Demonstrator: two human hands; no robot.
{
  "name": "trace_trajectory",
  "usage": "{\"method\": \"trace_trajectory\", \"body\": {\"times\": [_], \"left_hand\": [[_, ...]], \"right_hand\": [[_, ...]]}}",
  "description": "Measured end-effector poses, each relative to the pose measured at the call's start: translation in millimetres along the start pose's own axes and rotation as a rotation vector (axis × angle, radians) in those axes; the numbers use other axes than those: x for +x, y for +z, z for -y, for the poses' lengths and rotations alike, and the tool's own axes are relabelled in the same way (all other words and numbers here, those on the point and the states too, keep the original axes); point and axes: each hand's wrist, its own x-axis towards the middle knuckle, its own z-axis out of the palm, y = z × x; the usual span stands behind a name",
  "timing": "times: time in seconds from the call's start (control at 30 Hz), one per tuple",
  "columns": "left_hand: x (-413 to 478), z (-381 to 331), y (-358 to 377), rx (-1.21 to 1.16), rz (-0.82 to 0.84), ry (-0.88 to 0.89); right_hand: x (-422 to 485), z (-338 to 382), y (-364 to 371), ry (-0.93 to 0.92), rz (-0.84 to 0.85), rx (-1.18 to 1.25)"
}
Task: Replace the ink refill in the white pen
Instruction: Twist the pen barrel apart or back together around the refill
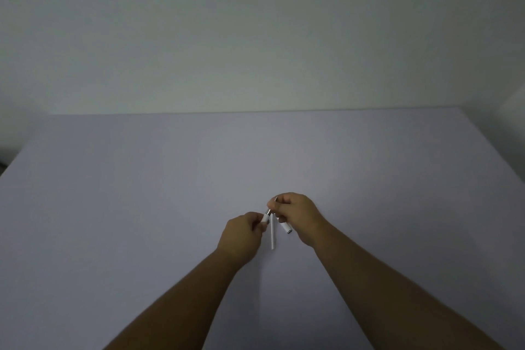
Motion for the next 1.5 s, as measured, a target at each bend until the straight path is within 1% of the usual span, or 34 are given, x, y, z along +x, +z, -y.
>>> {"method": "trace_trajectory", "body": {"times": [0.1,0.13,0.2,0.27,0.33,0.4,0.53,0.7,0.83,1.0,1.13,1.3,1.43,1.5], "left_hand": [[-1.3,-4.3,-2.9,0.008,-0.008,0.026],[-1.9,-5.3,-3.4,0.011,-0.013,0.032],[-3.2,-6.7,-3.9,0.026,-0.021,0.039],[-4.5,-7.4,-4.5,0.043,-0.025,0.043],[-5.6,-7.8,-5.6,0.043,-0.032,0.043],[-6.2,-8.8,-7.1,0.046,-0.042,0.045],[-7.0,-12.0,-8.0,0.060,-0.051,0.046],[-8.6,-12.9,-8.3,0.064,-0.067,0.045],[-9.2,-15.1,-8.9,0.069,-0.065,0.058],[-9.5,-15.6,-9.8,0.084,-0.077,0.055],[-9.5,-17.5,-10.4,0.087,-0.065,0.062],[-9.7,-18.0,-10.8,0.097,-0.071,0.058],[-11.0,-20.1,-11.1,0.100,-0.068,0.060],[-11.8,-20.7,-11.0,0.111,-0.068,0.060]], "right_hand": [[1.3,1.8,-2.6,0.042,0.027,0.098],[1.7,2.7,-3.2,0.073,0.010,0.088],[2.4,2.0,-4.0,0.106,-0.040,-0.018],[1.9,2.1,-3.9,0.077,-0.050,-0.037],[1.8,2.1,-3.9,0.042,0.002,0.076],[0.7,4.0,-4.2,0.045,0.045,0.157],[-0.2,3.6,-4.3,0.118,-0.020,0.073],[-0.9,5.2,-6.2,0.055,0.040,0.172],[-3.6,5.6,-4.6,0.103,-0.029,0.073],[-3.7,8.3,-3.4,0.053,0.021,0.183],[-5.6,10.3,-4.0,0.092,-0.059,0.098],[-7.5,14.1,-4.7,0.056,-0.010,0.206],[-10.1,14.2,-5.9,0.071,-0.072,0.091],[-10.2,14.3,-6.3,0.059,-0.048,0.128]]}}
